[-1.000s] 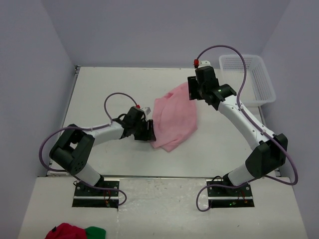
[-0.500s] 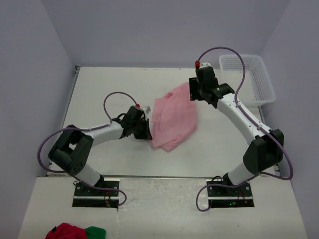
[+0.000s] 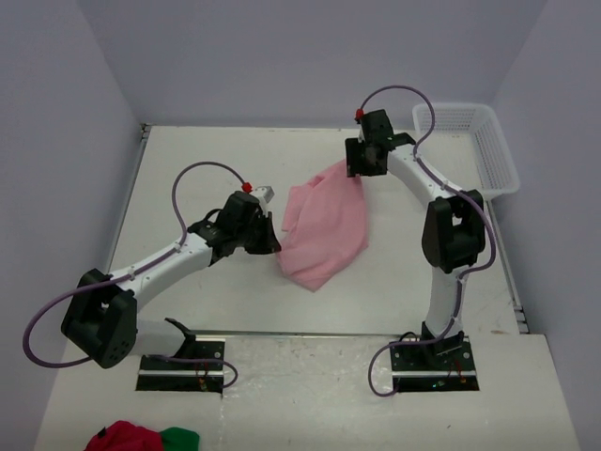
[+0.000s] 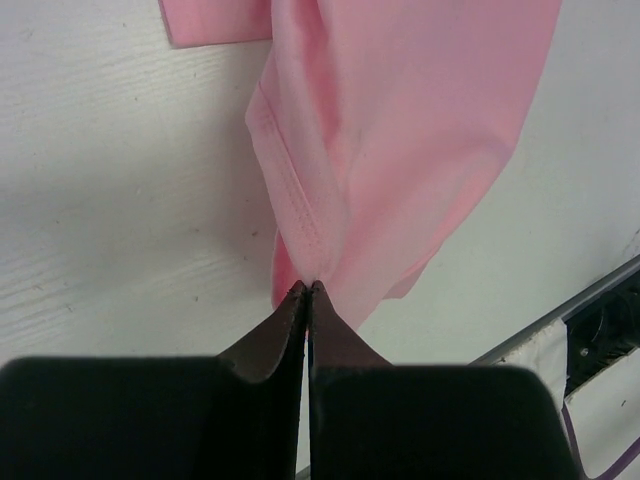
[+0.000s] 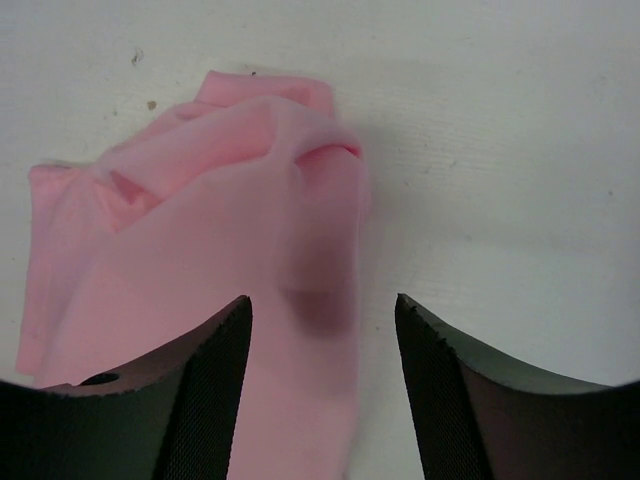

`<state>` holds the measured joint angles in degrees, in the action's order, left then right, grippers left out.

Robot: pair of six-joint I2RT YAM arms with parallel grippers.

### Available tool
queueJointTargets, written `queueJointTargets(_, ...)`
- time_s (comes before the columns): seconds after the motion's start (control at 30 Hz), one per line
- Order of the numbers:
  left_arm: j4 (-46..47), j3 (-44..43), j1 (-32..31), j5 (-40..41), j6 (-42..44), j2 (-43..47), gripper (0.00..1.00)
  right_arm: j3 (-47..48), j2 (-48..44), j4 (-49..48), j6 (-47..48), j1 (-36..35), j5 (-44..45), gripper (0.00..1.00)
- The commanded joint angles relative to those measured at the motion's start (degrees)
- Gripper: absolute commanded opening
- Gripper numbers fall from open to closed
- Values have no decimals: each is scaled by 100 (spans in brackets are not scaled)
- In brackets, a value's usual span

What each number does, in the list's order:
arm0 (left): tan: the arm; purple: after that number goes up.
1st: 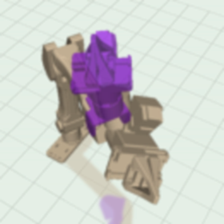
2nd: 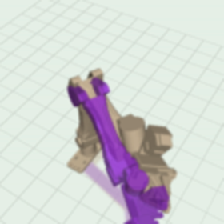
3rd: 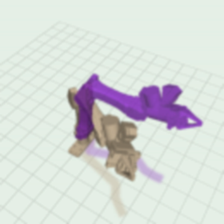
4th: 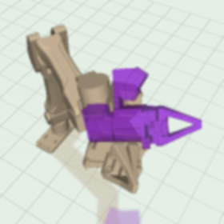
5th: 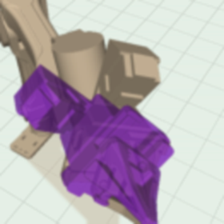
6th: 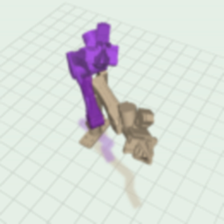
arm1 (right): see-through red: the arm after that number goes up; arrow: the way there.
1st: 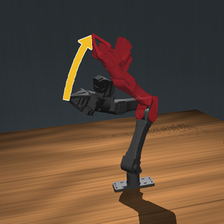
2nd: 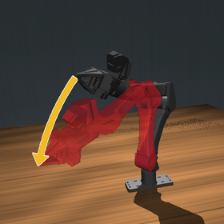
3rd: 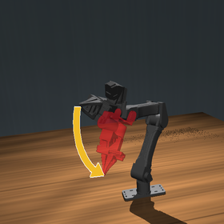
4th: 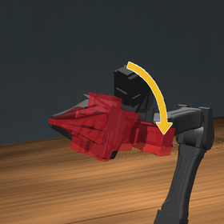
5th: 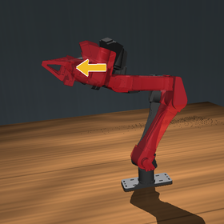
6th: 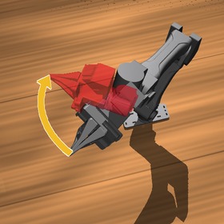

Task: Fold and stack the t-shirts
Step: Flatten out the tshirt

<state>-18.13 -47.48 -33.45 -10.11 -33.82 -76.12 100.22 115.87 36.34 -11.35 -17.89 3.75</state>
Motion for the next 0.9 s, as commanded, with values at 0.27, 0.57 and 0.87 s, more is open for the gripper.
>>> queueJointTargets(0.27, -507, -401, -21, 359, 315, 185, 0, 744, 638, 66, 19, 110, -788, 17)
queueJointTargets(0.57, -1315, -1350, -21, 1098, 859, 887, 0, 516, -360, 84, 107, 93, -551, 0)
queueJointTargets(0.87, -1510, -2738, -21, 776, 1667, 2003, 0, 612, -2463, 901, 195, -214, -50, 0)
